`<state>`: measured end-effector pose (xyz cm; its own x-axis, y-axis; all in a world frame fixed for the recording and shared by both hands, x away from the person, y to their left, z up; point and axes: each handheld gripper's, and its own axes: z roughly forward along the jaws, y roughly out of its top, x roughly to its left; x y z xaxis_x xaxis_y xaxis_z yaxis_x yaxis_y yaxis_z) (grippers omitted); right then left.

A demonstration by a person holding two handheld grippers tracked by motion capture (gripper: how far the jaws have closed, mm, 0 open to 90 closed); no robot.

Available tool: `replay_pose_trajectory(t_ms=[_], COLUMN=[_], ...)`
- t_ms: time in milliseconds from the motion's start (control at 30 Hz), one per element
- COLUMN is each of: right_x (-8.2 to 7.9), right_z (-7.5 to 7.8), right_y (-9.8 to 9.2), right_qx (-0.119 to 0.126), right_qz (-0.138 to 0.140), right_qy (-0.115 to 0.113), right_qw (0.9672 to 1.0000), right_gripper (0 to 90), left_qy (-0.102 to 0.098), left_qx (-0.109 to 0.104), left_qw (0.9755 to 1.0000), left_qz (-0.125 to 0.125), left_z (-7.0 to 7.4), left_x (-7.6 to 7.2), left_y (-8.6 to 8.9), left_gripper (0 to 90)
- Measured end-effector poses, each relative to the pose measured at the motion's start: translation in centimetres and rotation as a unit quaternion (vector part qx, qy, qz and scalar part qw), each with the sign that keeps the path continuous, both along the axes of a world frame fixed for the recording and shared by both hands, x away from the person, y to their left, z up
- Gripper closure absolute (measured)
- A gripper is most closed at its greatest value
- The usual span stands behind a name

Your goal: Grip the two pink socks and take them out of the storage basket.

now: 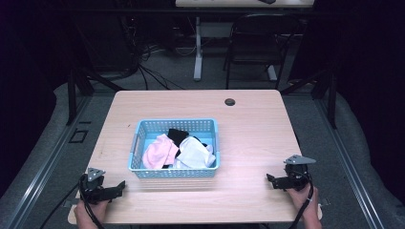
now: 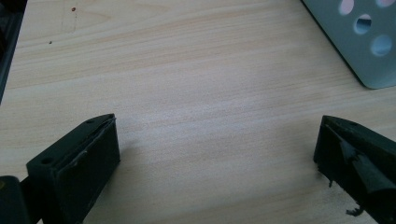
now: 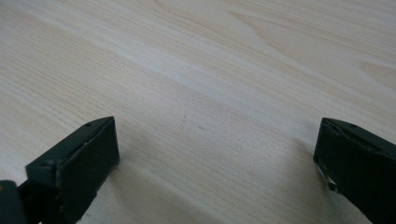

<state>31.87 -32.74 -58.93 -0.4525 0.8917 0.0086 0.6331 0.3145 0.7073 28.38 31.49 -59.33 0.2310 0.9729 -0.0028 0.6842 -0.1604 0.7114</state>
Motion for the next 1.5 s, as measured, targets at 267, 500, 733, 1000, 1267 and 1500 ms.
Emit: replay_pose_trajectory(t_ms=[267,500,733,1000,1267,1500], right_x=[0.0,0.0,0.0,0.0,0.0,0.0], right_z=[0.0,0.0,0.0,0.0,0.0,0.0], right_y=[0.0,0.0,0.0,0.0,0.0,0.0], right_qx=[0.0,0.0,0.0,0.0,-0.001,-0.001], right_qz=[-0.002,-0.002,-0.001,0.0,-0.001,-0.001], right_qy=[-0.001,-0.001,-0.001,0.0,0.0,0.0], right_qw=[1.0,1.0,1.0,1.0,1.0,1.0], right_gripper=[0.0,0.0,0.0,0.0,0.0,0.0], left_qy=[0.001,0.001,0.025,0.049,0.049,0.052], left_qx=[-0.001,-0.001,-0.006,-0.015,-0.009,0.001], left_qw=[1.0,1.0,0.9996,0.9986,0.9976,0.9961], left_qz=[0.005,0.008,0.012,-0.007,-0.048,-0.071], left_z=[0.0,0.0,0.5,2.6,7.4,10.2], left_x=[0.0,0.0,0.6,0.7,1.0,2.2], left_y=[-0.1,-0.1,0.1,0.5,0.7,-0.5], left_gripper=[0.4,0.1,0.0,0.0,0.0,0.0])
